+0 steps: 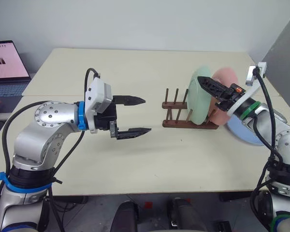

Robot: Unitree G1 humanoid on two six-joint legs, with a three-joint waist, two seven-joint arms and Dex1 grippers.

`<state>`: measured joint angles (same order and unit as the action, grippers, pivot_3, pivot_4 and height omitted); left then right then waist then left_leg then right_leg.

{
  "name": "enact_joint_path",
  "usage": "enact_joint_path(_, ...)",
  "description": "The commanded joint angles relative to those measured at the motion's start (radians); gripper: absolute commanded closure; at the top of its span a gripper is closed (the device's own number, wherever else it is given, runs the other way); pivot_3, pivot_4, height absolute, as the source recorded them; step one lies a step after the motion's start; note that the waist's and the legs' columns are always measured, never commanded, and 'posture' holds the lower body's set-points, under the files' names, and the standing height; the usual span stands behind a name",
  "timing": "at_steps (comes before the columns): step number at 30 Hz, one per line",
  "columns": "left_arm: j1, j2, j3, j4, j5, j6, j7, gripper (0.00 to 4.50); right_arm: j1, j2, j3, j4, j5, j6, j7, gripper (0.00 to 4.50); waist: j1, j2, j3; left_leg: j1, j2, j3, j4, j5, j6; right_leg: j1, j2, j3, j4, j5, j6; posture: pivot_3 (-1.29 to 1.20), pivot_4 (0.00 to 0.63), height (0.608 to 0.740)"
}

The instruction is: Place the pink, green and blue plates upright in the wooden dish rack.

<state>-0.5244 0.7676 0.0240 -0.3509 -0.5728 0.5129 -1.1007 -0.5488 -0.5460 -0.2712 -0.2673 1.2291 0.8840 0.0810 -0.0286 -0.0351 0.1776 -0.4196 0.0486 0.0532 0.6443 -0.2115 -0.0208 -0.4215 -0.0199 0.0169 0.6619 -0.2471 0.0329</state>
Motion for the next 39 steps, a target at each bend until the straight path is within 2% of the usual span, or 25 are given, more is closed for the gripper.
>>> enact_joint_path(1,-0.024,-0.009,-0.006,-0.005,0.004,-0.021,0.002,0.00,-0.035,-0.073,0.018,-0.084,-0.110,-0.042,0.078,0.12,0.000,0.000,0.000,0.000,0.000,0.000,0.000,0.000,0.000,0.000,0.000,0.000,0.000,0.000,0.000,0.00,0.150,0.739)
enact_joint_path(6,-0.030,-0.017,-0.012,0.001,0.001,-0.023,-0.004,0.00,-0.037,-0.241,0.029,-0.158,-0.266,-0.097,0.239,0.12,0.001,0.000,0.000,0.000,0.000,0.000,0.000,0.000,0.000,0.000,0.000,0.000,-0.001,0.000,0.000,0.00,0.150,0.739)
enact_joint_path(10,-0.039,-0.006,-0.009,0.006,-0.047,0.025,-0.042,0.00,-0.020,-0.385,-0.044,-0.213,-0.259,-0.085,0.373,0.12,0.003,0.000,0.000,-0.001,0.000,0.000,-0.001,0.000,0.000,0.000,0.000,-0.001,-0.003,0.000,0.000,0.00,0.150,0.739)
enact_joint_path(15,-0.042,0.012,-0.027,0.003,-0.042,0.021,-0.091,0.00,0.185,-0.600,-0.220,-0.276,-0.289,-0.018,0.575,0.12,0.010,0.000,0.000,-0.002,0.000,-0.001,-0.001,0.000,0.001,0.000,-0.001,-0.001,-0.004,0.000,0.000,0.00,0.150,0.739)
enact_joint_path(18,-0.041,0.016,-0.049,-0.003,-0.013,-0.018,-0.114,0.00,0.373,-0.671,-0.302,-0.299,-0.399,-0.037,0.690,0.12,0.017,0.000,0.000,-0.001,0.000,0.000,0.000,-0.001,0.001,0.001,-0.001,-0.001,-0.004,0.000,0.000,0.00,0.150,0.739)
enact_joint_path(20,-0.042,0.014,-0.068,-0.013,0.002,-0.038,-0.128,0.00,0.507,-0.699,-0.304,-0.299,-0.518,-0.077,0.737,0.12,0.018,0.000,0.000,-0.001,0.000,0.001,0.000,-0.001,0.001,0.001,-0.001,0.000,-0.004,0.000,0.000,0.00,0.150,0.739)
enact_joint_path(23,-0.045,0.008,-0.092,-0.028,0.019,-0.057,-0.137,0.00,0.632,-0.707,-0.234,-0.256,-0.704,-0.189,0.733,0.12,0.019,0.000,0.000,0.001,0.000,0.001,0.001,-0.001,0.001,0.002,-0.001,0.000,-0.004,-0.001,-0.002,0.00,0.150,0.739)
enact_joint_path(24,-0.045,0.007,-0.095,-0.030,0.023,-0.062,-0.138,0.00,0.645,-0.702,-0.224,-0.248,-0.732,-0.212,0.735,0.12,0.019,0.000,0.000,0.001,0.000,0.002,0.001,-0.001,0.001,0.002,-0.001,0.001,-0.004,-0.001,-0.002,0.00,0.150,0.739)
enact_joint_path(27,-0.043,-0.004,-0.115,-0.043,0.041,-0.085,-0.135,0.00,0.625,-0.663,-0.073,-0.148,-0.869,-0.299,0.666,0.12,0.016,-0.001,0.000,0.002,-0.001,0.003,0.002,0.000,0.001,0.002,-0.001,0.002,-0.003,-0.001,-0.002,0.00,0.150,0.739)
enact_joint_path(31,-0.040,-0.011,-0.120,-0.066,0.031,-0.080,-0.130,0.00,0.513,-0.594,0.132,0.019,-1.033,-0.387,0.608,0.12,0.012,-0.001,0.000,0.002,-0.001,0.003,0.002,0.000,0.001,0.001,-0.001,0.002,-0.003,-0.001,-0.002,0.00,0.150,0.739)
enact_joint_path(39,-0.038,-0.023,-0.117,-0.088,0.022,-0.070,-0.114,0.00,0.313,-0.445,0.305,0.333,-1.176,-0.442,0.596,0.12,0.002,-0.001,0.000,0.002,-0.001,0.003,0.001,0.000,0.001,0.001,0.000,0.001,-0.002,0.001,0.001,0.00,0.150,0.739)
